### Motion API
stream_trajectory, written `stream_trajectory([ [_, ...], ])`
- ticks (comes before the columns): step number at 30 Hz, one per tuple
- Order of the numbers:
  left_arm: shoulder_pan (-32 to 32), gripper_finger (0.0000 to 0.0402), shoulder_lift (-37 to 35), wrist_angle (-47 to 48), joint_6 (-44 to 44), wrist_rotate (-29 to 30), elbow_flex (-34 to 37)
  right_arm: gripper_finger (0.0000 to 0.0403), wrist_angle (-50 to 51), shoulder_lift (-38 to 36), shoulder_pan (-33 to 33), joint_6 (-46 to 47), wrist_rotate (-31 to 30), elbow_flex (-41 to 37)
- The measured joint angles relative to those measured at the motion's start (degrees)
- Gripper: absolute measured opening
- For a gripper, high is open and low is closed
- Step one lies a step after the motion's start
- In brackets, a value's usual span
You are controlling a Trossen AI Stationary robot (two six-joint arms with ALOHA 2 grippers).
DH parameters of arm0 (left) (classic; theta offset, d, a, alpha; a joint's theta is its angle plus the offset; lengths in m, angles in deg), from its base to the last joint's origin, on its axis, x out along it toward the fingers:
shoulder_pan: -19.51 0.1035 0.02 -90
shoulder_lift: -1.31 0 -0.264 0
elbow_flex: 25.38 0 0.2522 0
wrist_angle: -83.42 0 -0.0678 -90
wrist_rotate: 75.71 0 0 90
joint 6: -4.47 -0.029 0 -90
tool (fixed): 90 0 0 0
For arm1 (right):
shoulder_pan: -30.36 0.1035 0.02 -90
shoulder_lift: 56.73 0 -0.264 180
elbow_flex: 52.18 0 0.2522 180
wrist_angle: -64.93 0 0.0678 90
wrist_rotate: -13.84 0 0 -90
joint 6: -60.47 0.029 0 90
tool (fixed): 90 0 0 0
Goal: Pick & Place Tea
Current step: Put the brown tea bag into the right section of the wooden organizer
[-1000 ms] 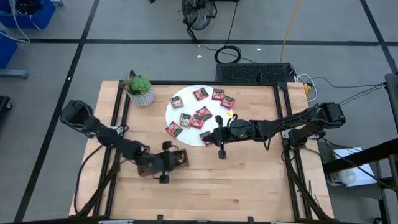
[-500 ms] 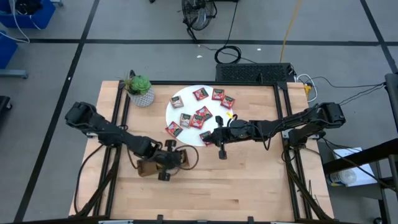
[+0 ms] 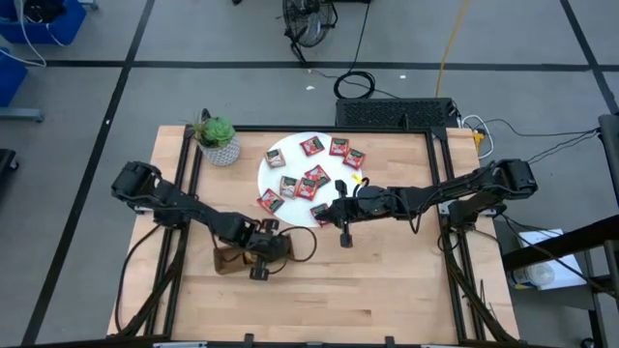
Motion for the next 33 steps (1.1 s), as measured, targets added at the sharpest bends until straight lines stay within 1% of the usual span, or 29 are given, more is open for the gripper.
stream_trajectory([
  [3, 0.0, 0.0001, 0.5, -0.1, -0.5, 0.0, -0.1, 0.0000, 0.1, 0.0, 0.1, 0.0, 0.0, 0.0],
  [6, 0.0, 0.0000, 0.7, 0.4, -0.6, 2.0, 0.0, 0.0000, 0.1, 0.0, 0.3, -0.1, 0.0, 0.0],
  [12, -0.8, 0.0000, 0.7, 2.0, -0.6, 9.9, 0.0, 0.0000, 0.4, 0.0, 0.6, 0.0, 0.0, 0.0],
  [20, -2.8, 0.0001, 0.7, 2.2, -2.8, 14.8, 0.1, 0.0000, 0.1, 0.0, 1.5, 0.0, 0.0, 0.0],
  [26, -3.1, 0.0005, 0.7, 3.2, -3.0, 15.1, -0.5, 0.0000, 0.0, 0.0, 1.5, 0.1, -0.1, 0.0],
  [33, -3.1, 0.0006, -0.4, 8.7, -2.8, 13.7, -4.5, 0.0000, 0.0, 0.0, 1.5, 0.1, -0.1, 0.0],
])
